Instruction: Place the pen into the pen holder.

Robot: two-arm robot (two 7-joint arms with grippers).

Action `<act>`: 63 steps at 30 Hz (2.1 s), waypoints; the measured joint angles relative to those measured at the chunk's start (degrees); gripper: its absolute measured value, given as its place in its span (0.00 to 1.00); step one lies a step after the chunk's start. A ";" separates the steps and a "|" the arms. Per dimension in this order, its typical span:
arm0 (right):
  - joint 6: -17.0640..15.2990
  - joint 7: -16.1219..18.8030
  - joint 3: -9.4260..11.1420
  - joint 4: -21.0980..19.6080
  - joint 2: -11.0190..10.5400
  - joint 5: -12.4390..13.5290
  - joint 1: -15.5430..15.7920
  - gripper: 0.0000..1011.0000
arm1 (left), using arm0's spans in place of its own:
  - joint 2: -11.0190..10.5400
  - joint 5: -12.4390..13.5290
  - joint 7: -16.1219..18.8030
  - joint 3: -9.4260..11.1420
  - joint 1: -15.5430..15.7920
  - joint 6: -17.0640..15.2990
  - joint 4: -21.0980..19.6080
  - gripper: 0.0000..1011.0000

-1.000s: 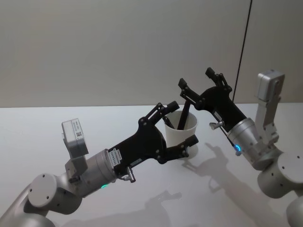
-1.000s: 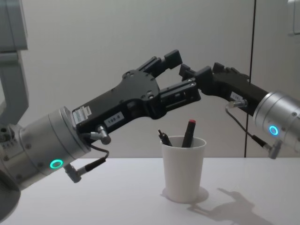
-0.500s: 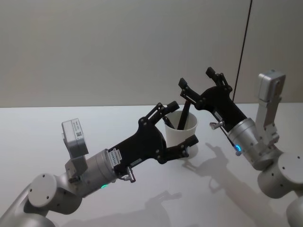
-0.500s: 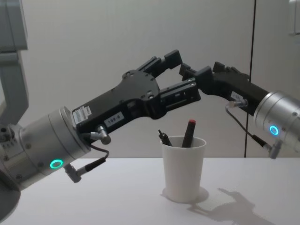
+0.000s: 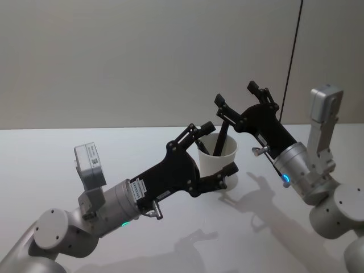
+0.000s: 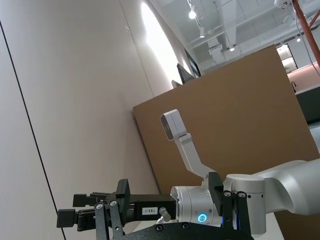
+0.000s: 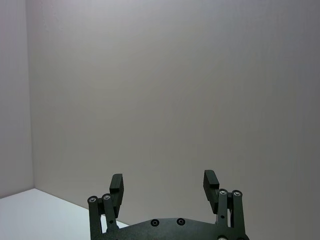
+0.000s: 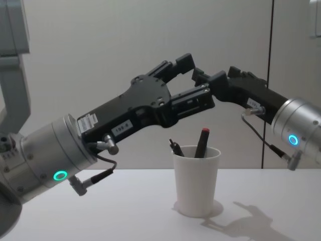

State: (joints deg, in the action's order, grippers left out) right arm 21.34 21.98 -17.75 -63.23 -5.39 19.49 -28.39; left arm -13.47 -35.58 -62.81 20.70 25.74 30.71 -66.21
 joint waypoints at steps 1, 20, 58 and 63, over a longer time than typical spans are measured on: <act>0.00 0.00 0.00 0.00 0.00 0.00 0.00 0.99 | 0.00 0.00 0.00 0.00 0.00 0.00 0.00 0.99; -0.60 -0.50 0.11 -1.16 -0.39 -0.06 0.93 0.99 | -0.17 0.38 1.23 0.10 -0.22 -0.58 -0.53 0.99; -17.03 -13.25 3.56 -27.80 -10.23 -2.25 21.34 0.99 | -3.94 11.17 28.90 2.54 -5.66 -14.70 -12.59 0.99; -19.45 -15.17 4.05 -31.71 -11.69 -2.57 24.41 0.99 | -4.48 12.74 32.84 2.87 -6.45 -16.69 -14.26 0.99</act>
State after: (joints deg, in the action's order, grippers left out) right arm 1.90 6.81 -13.71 -94.94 -17.08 16.93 -3.98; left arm -17.95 -22.83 -29.96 23.57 19.29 14.02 -80.48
